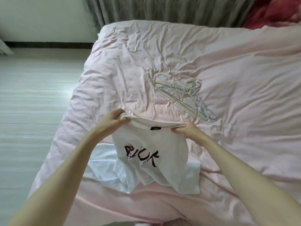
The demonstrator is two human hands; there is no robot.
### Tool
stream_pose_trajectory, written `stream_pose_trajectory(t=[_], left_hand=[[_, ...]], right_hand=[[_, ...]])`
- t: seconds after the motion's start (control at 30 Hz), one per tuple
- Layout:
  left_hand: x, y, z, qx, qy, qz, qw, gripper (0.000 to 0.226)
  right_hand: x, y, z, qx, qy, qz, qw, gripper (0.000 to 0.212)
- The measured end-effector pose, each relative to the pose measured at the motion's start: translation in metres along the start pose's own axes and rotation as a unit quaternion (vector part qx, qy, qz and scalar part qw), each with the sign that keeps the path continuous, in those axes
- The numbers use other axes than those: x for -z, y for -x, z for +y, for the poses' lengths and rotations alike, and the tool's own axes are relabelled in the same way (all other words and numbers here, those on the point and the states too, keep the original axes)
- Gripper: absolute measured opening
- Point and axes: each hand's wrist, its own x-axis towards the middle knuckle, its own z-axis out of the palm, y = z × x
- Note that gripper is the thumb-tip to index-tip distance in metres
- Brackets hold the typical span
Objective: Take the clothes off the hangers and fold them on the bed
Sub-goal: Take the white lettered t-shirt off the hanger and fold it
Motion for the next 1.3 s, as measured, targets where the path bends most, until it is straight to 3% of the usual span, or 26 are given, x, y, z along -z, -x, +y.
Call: stream_pose_trajectory(t=[0.13, 0.4, 0.53, 0.6, 0.63, 0.7, 0.73, 0.83, 0.9, 1.03, 1.2, 1.3], left_hand=[[0.016, 0.025, 0.032, -0.049, -0.005, 0.02, 0.999, 0.028], [0.046, 0.051, 0.122, -0.129, -0.054, 0.016, 0.99, 0.045], [0.081, 0.064, 0.16, -0.211, -0.032, -0.02, 0.977, 0.09], [0.095, 0.07, 0.174, -0.233, -0.012, -0.033, 0.972, 0.079], [0.099, 0.072, 0.182, -0.237, -0.009, -0.026, 0.971, 0.063], [0.1, 0.073, 0.198, -0.251, -0.006, 0.048, 0.967, 0.018], [0.099, 0.073, 0.206, -0.254, -0.004, 0.111, 0.961, 0.006], [0.098, 0.074, 0.227, -0.274, -0.016, 0.283, 0.919, 0.011], [0.103, 0.079, 0.237, -0.295, -0.036, 0.336, 0.894, 0.012], [0.116, 0.087, 0.251, -0.319, -0.045, 0.404, 0.856, 0.018], [0.114, 0.096, 0.27, -0.319, -0.065, 0.415, 0.849, 0.01], [0.112, 0.098, 0.265, -0.308, -0.099, 0.402, 0.857, 0.019]], right_hand=[[0.016, 0.043, -0.043, 0.059, -0.047, 0.071, 0.995, 0.01], [0.069, 0.109, -0.13, 0.161, -0.074, 0.237, 0.955, 0.036], [0.096, 0.144, -0.176, 0.255, 0.0, 0.311, 0.915, 0.059], [0.108, 0.163, -0.2, 0.301, 0.046, 0.332, 0.893, 0.068], [0.113, 0.171, -0.211, 0.318, 0.071, 0.334, 0.884, 0.069], [0.12, 0.184, -0.23, 0.338, 0.137, 0.309, 0.878, 0.067], [0.121, 0.19, -0.237, 0.333, 0.185, 0.291, 0.878, 0.069], [0.124, 0.193, -0.248, 0.296, 0.325, 0.25, 0.863, 0.052], [0.129, 0.189, -0.251, 0.303, 0.367, 0.263, 0.839, 0.033], [0.145, 0.19, -0.262, 0.332, 0.242, 0.345, 0.844, 0.026], [0.148, 0.186, -0.277, 0.324, 0.186, 0.455, 0.808, 0.032], [0.152, 0.182, -0.279, 0.309, 0.143, 0.478, 0.81, 0.031]])
